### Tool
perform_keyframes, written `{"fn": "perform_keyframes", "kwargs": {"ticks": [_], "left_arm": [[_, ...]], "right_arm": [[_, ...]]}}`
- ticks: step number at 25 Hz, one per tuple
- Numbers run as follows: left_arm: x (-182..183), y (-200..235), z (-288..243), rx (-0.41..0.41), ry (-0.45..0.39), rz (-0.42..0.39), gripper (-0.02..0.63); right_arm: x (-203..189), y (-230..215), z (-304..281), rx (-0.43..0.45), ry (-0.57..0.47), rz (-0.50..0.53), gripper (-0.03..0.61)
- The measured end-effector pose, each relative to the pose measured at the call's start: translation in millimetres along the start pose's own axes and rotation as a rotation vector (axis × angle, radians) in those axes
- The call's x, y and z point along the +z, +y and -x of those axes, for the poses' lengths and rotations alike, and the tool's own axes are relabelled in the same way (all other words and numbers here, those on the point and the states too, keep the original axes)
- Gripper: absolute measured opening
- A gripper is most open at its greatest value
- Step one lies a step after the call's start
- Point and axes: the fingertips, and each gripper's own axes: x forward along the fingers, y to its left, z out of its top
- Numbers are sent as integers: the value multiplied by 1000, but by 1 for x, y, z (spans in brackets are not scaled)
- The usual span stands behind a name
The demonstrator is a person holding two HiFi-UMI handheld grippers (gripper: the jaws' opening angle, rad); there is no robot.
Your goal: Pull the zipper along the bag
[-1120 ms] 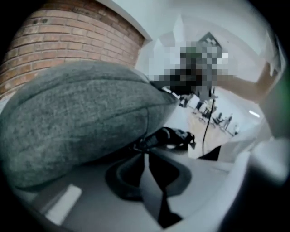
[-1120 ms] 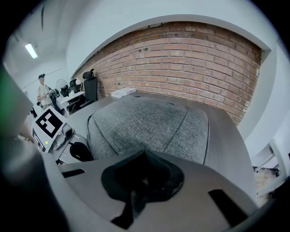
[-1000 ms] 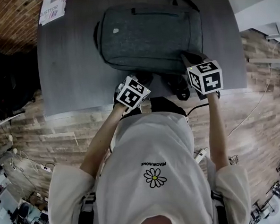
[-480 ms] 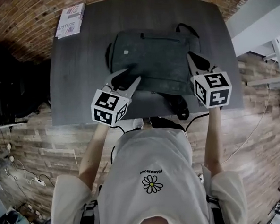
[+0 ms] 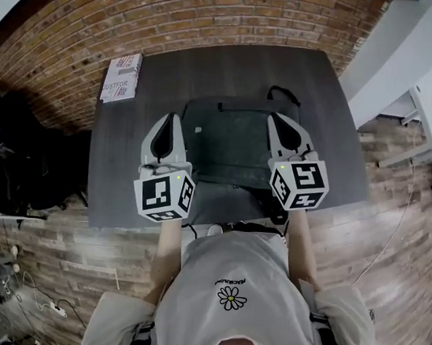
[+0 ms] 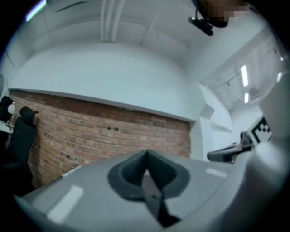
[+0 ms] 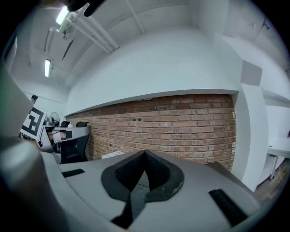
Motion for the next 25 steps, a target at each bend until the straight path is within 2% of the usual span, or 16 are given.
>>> {"fn": "perform_keyframes", "kwargs": {"ticks": [3,10,25], "left_arm": [[-7,-15,5,-18,1,-49,2],[-18,-29,10,-39,18,-49,2],[-13,-20,14,13,4,-74,2]], "right_arm": [[-8,12,1,34,-5,-25,2],[-19,17,12,27,-16,-28,1],[-18,20,15,52,-37,-22,0]]}}
